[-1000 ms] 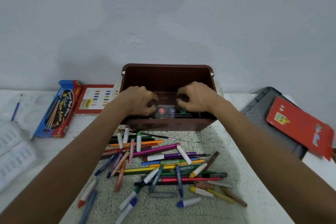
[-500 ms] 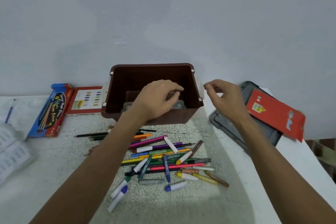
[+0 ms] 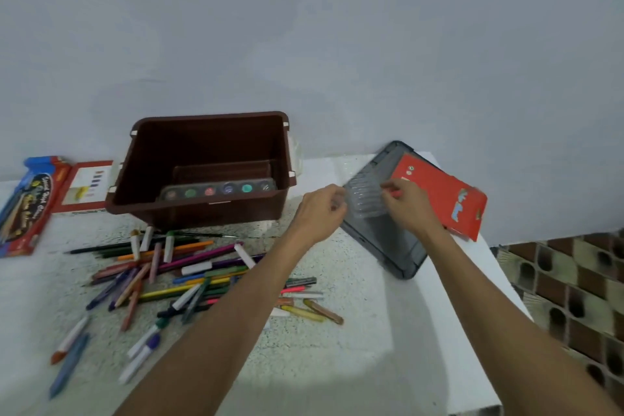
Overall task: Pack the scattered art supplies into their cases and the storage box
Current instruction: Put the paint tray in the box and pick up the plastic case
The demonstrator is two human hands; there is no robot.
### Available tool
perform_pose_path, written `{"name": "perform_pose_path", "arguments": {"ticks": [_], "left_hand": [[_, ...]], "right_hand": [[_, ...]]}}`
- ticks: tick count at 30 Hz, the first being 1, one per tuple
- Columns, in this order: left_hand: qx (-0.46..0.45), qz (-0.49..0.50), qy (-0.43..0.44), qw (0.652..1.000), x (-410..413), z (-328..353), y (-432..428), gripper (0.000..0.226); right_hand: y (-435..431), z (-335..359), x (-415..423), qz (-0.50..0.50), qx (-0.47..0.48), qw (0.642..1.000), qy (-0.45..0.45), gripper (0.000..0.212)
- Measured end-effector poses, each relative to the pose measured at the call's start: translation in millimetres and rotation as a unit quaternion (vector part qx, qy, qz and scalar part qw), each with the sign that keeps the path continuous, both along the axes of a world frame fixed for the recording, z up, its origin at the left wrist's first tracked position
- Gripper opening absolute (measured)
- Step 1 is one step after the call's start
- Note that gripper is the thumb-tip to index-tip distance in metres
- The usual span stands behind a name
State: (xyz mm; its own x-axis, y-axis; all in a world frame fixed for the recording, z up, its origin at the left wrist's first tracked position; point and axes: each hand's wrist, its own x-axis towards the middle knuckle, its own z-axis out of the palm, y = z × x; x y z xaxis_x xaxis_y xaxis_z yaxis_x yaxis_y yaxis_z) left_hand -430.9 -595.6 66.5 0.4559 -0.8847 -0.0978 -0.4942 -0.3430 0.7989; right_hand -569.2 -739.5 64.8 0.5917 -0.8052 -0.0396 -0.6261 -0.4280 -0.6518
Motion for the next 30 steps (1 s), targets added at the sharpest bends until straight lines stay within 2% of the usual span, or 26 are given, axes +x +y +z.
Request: {"name": "perform_pose_path", "arguments": {"ticks": [5, 12, 20, 26, 30], "left_hand": [[0.064, 0.056, 0.082, 0.993, -16.0, -4.4, -28.4, 0.051], [0.034, 0.146, 0.099, 0.984, -27.6, -10.6, -26.6, 0.058], [-0.047, 0.161, 0.255, 0.952, -21.7, -5.1, 19.1, 0.024], [-0.05, 0.125, 0.25, 0.959, -17.5, -4.2, 80.6, 0.022], [-0.031, 0.076, 0.233, 0.969, -8.2, -0.7, 127.1, 0.019]], "right_hand": [[-2.7, -6.1, -4.8, 0.023, 0.035, 0.999, -0.014, 0.028], [5.6, -6.0, -3.6, 0.025, 0.106, 0.991, -0.079, 0.03], [47.5, 1.7, -13.6, -0.024, 0.13, 0.979, -0.152, 0.025], [92.7, 5.6, -17.0, -0.069, 0.209, 0.944, -0.246, 0.042], [125.7, 10.5, -13.1, -0.12, 0.328, 0.878, -0.328, 0.057]]}}
